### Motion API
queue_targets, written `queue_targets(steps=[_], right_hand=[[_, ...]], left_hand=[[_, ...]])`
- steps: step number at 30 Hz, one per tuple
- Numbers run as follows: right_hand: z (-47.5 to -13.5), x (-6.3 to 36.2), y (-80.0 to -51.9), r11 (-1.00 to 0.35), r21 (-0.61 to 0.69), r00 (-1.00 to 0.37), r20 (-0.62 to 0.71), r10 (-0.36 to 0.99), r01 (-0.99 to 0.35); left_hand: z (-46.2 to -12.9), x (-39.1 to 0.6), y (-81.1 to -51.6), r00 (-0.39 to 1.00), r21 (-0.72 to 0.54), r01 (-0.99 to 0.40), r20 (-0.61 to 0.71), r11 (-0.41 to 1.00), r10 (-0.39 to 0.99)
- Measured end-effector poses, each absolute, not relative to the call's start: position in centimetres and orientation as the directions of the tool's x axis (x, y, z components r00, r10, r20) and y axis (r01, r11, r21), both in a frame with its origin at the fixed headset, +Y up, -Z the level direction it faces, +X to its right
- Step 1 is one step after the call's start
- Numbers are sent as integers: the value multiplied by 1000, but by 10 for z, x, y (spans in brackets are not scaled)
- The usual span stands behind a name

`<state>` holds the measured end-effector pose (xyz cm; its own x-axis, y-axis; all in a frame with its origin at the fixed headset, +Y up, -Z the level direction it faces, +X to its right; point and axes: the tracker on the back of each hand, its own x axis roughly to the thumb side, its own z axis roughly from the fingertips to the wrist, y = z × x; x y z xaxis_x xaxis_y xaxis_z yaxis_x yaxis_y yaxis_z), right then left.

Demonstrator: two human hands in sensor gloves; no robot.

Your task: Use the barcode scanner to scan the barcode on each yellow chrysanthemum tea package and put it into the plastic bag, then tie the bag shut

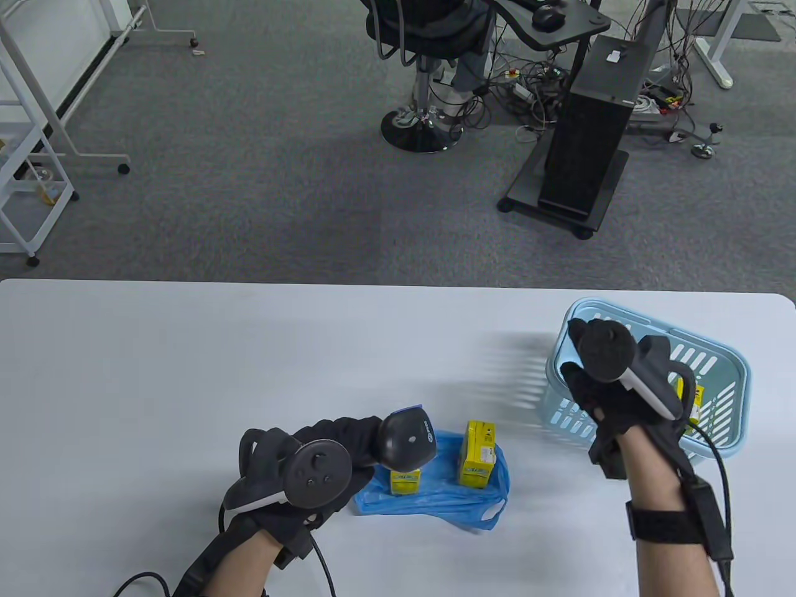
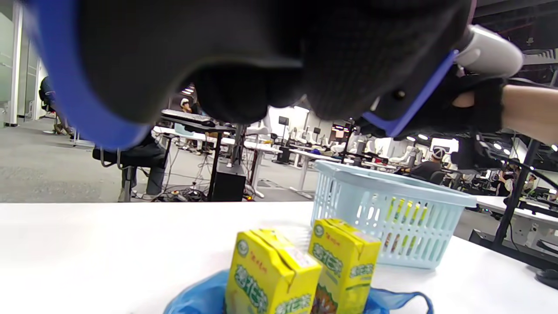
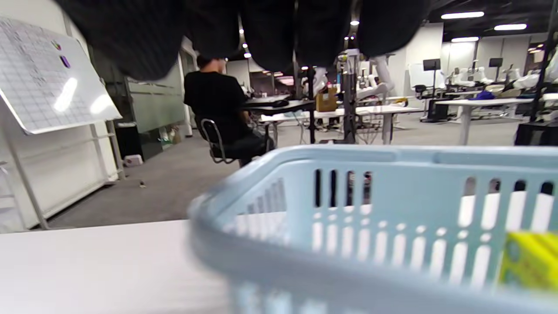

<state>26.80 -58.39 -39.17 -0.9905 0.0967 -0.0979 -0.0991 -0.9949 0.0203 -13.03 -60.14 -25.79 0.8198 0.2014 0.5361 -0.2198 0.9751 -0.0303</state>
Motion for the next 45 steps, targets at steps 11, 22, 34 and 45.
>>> queue_targets(steps=[11, 22, 34, 45], right_hand=[[-469, 353, -660, -869, 494, -905, -383, -186, -30], [-473, 381, -678, -769, 605, -869, -475, -140, -206], [-466, 384, -684, -727, 685, -921, -313, -231, -50], [-469, 374, -690, -673, 737, -903, -239, -356, 70]], left_hand=[[-269, -134, -617, 845, -73, -184, 498, 980, 196], [-279, -135, -631, 861, -115, -151, 473, 982, 188], [-280, -136, -631, 863, -120, -158, 466, 980, 196], [-279, -139, -628, 862, -115, -173, 464, 978, 207]])
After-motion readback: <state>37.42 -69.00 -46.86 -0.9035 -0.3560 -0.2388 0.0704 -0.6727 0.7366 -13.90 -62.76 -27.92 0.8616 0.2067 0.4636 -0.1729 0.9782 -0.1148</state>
